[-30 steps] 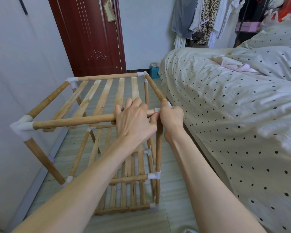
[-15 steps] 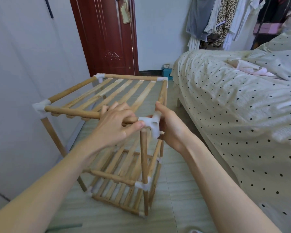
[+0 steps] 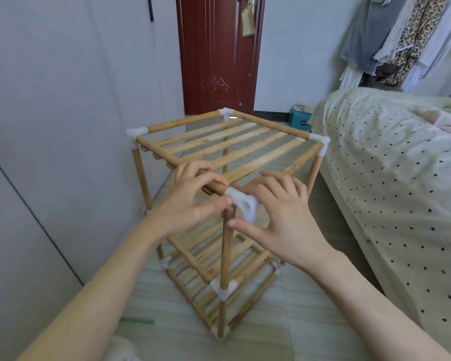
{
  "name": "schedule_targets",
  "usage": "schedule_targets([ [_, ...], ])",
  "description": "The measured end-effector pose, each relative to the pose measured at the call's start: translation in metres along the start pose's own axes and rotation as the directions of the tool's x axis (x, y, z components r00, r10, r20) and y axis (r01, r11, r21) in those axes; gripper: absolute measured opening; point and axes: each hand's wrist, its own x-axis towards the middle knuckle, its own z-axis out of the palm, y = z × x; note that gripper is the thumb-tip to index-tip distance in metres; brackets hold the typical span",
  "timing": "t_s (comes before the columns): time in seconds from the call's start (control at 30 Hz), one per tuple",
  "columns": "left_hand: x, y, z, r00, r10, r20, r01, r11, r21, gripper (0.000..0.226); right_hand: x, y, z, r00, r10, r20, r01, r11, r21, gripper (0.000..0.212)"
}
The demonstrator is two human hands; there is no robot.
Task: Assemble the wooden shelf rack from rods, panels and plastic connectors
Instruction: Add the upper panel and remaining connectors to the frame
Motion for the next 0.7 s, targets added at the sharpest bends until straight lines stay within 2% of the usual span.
schedule_targets([
  [0.07,-0.005,0.004,0.001,0.979,-0.121,-0.165,0.088,0.977,-0.195,0.029,0.003,-0.001,0.002,1.0,0.001,0.001,-0.001,0.999,-0.039,0.044],
  [0.1,-0.007,0.007,0.003,0.921,-0.266,-0.285,0.169,0.931,-0.324,0.027,0.005,-0.002,0.003,1.0,0.003,-0.016,-0.003,0.999,-0.039,0.041],
  [0.13,-0.008,0.011,0.005,0.83,-0.449,-0.33,0.267,0.84,-0.472,0.027,0.006,-0.003,0.004,1.0,0.001,-0.03,-0.002,0.999,-0.04,0.038],
  [0.17,-0.006,0.015,0.007,0.748,-0.612,-0.258,0.371,0.707,-0.602,0.03,0.006,-0.004,0.005,0.999,-0.001,-0.036,-0.001,0.999,-0.041,0.036],
  [0.2,-0.003,0.019,0.008,0.692,-0.714,-0.108,0.482,0.568,-0.667,0.036,0.006,-0.005,0.007,0.999,-0.002,-0.04,0.0,0.999,-0.041,0.035],
  [0.27,0.003,0.027,0.012,0.649,-0.739,0.181,0.617,0.372,-0.693,0.047,0.007,-0.007,0.009,0.999,-0.003,-0.048,0.001,0.999,-0.049,0.034],
  [0.3,0.007,0.028,0.014,0.641,-0.722,0.259,0.631,0.304,-0.714,0.047,0.007,-0.007,0.009,0.999,-0.005,-0.046,0.002,0.998,-0.058,0.034],
  [0.37,0.013,0.028,0.018,0.622,-0.713,0.324,0.628,0.206,-0.751,0.037,0.008,-0.006,0.009,0.999,-0.014,-0.037,0.011,0.997,-0.082,0.034],
  [0.5,0.018,0.03,0.02,0.583,-0.71,0.395,0.626,0.083,-0.775,0.023,0.008,-0.001,0.01,0.997,-0.055,-0.055,0.05,0.994,-0.097,0.031],
  [0.7,0.028,0.029,0.02,0.598,-0.763,0.245,0.544,0.162,-0.824,0.015,0.009,0.002,0.015,0.993,-0.088,-0.073,0.081,0.992,-0.092,0.033],
])
